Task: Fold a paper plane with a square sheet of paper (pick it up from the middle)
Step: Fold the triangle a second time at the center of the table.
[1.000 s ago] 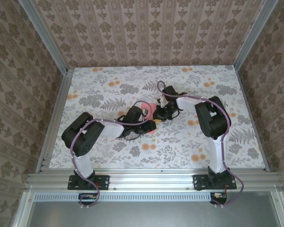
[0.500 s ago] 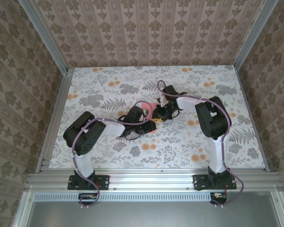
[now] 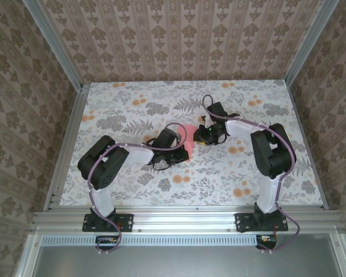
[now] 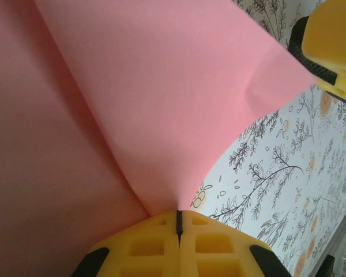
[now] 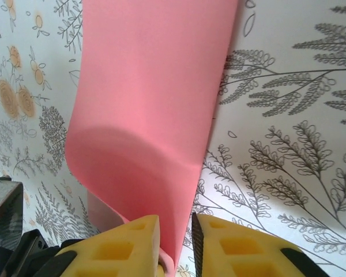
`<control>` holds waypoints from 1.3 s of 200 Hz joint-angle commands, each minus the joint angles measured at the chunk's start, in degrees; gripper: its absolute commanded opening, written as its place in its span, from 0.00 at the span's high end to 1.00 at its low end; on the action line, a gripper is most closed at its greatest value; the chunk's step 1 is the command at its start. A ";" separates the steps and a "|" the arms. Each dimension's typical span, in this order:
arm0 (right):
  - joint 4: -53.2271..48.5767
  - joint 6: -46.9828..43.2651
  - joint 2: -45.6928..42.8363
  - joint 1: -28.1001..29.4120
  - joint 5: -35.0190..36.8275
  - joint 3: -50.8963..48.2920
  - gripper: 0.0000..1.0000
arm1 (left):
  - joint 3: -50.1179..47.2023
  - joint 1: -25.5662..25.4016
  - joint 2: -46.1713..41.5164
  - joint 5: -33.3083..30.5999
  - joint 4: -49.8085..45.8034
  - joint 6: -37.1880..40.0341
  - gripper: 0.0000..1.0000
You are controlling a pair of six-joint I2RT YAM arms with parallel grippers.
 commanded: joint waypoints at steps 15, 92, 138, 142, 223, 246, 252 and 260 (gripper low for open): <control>2.78 -0.27 -1.13 1.95 -3.04 -1.62 0.87 | 1.99 -0.76 1.58 -2.25 -7.14 1.32 0.97; 8.42 1.13 -10.27 3.12 2.89 -9.61 0.91 | 5.90 -1.12 3.47 -3.14 -13.81 1.01 0.99; 8.36 0.76 -8.66 5.01 2.40 -8.50 0.91 | 6.67 -1.26 4.07 -3.05 -14.36 1.17 0.99; 8.26 0.82 -8.26 5.02 2.43 -8.25 0.91 | 6.70 -1.30 4.07 -3.05 -14.34 1.13 0.99; 6.91 2.09 0.36 5.46 3.89 -3.95 0.92 | 6.11 -1.29 3.20 -2.72 -12.96 0.76 0.99; 6.04 1.69 2.21 5.32 4.37 -3.37 0.91 | 5.68 -1.12 2.34 -2.13 -11.55 0.34 0.98; 5.68 1.61 2.55 5.37 4.52 -3.33 0.92 | 5.38 -1.02 1.95 -1.88 -10.90 0.09 0.98; 5.22 1.42 2.97 5.33 4.76 -3.25 0.91 | 4.89 -0.82 1.47 -1.48 -9.45 -0.49 0.97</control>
